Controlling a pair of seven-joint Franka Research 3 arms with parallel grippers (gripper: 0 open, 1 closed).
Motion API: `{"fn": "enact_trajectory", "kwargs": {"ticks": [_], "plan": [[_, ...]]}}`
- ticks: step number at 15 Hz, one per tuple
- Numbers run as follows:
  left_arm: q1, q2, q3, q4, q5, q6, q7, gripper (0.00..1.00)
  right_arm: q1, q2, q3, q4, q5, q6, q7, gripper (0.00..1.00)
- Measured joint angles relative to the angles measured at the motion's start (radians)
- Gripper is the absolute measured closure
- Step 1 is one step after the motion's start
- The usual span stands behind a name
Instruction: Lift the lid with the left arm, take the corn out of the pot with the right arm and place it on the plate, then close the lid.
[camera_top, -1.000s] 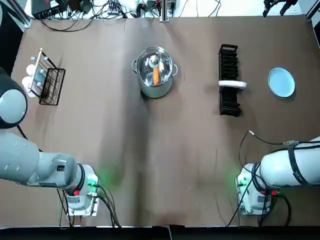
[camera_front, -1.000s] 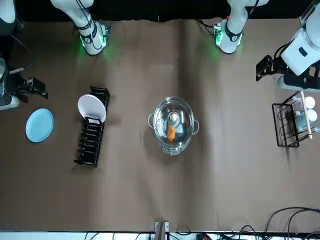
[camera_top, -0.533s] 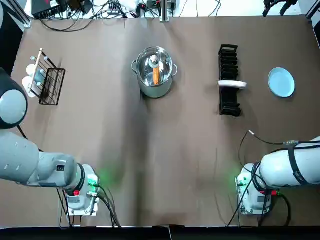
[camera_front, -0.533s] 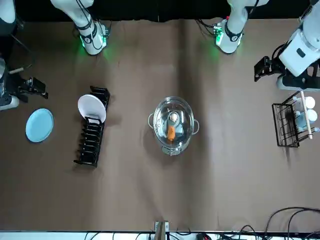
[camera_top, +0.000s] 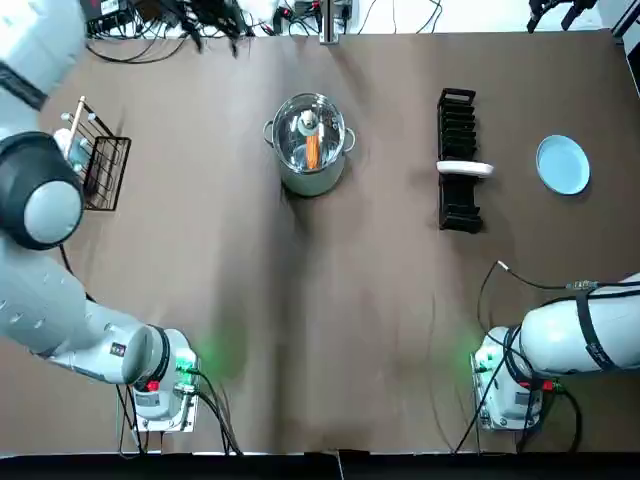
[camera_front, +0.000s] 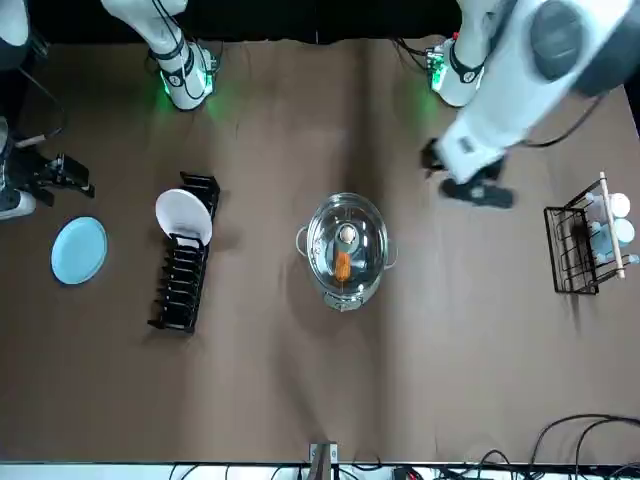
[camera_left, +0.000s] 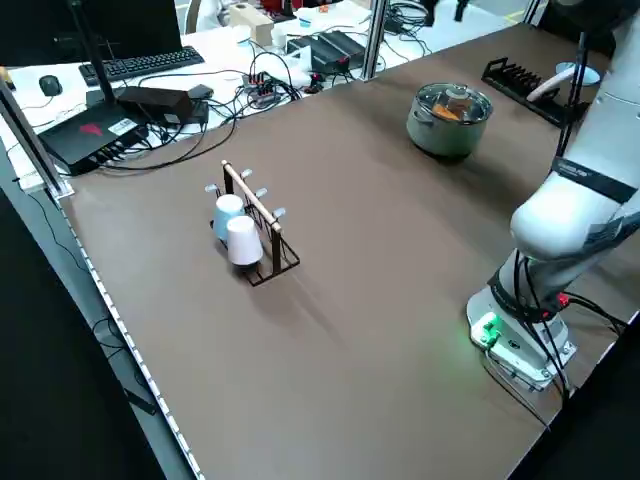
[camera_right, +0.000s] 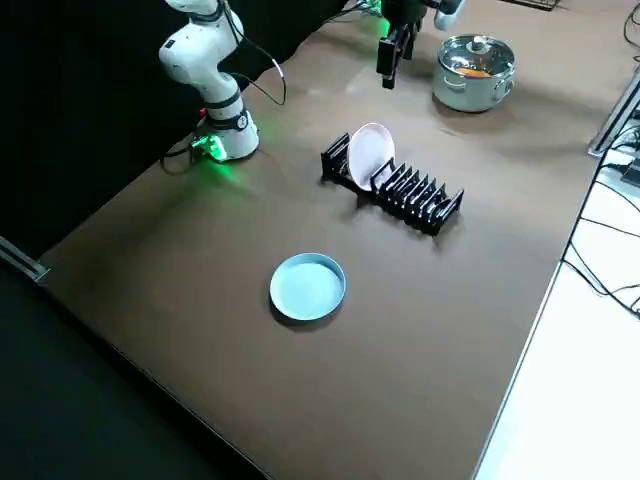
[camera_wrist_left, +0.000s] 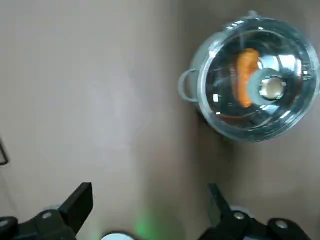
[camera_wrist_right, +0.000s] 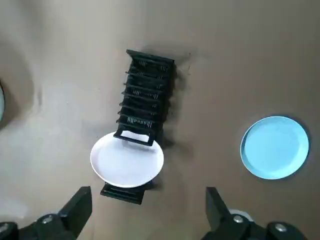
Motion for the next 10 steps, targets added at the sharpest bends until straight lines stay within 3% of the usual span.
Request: {"fn": "enact_trajectory", "kwargs": {"ticks": [5, 10], "plan": [[-0.191, 0.157, -0.003, 0.0, 0.0, 0.189, -0.208, 0.0, -0.002, 0.0, -0.004, 0.001, 0.001, 0.017, 0.0, 0.0], [-0.253, 0.288, 0.001, 0.003, 0.0, 0.364, -0.296, 0.0, -0.003, 0.0, -0.006, 0.002, 0.001, 0.048, 0.001, 0.0]]}}
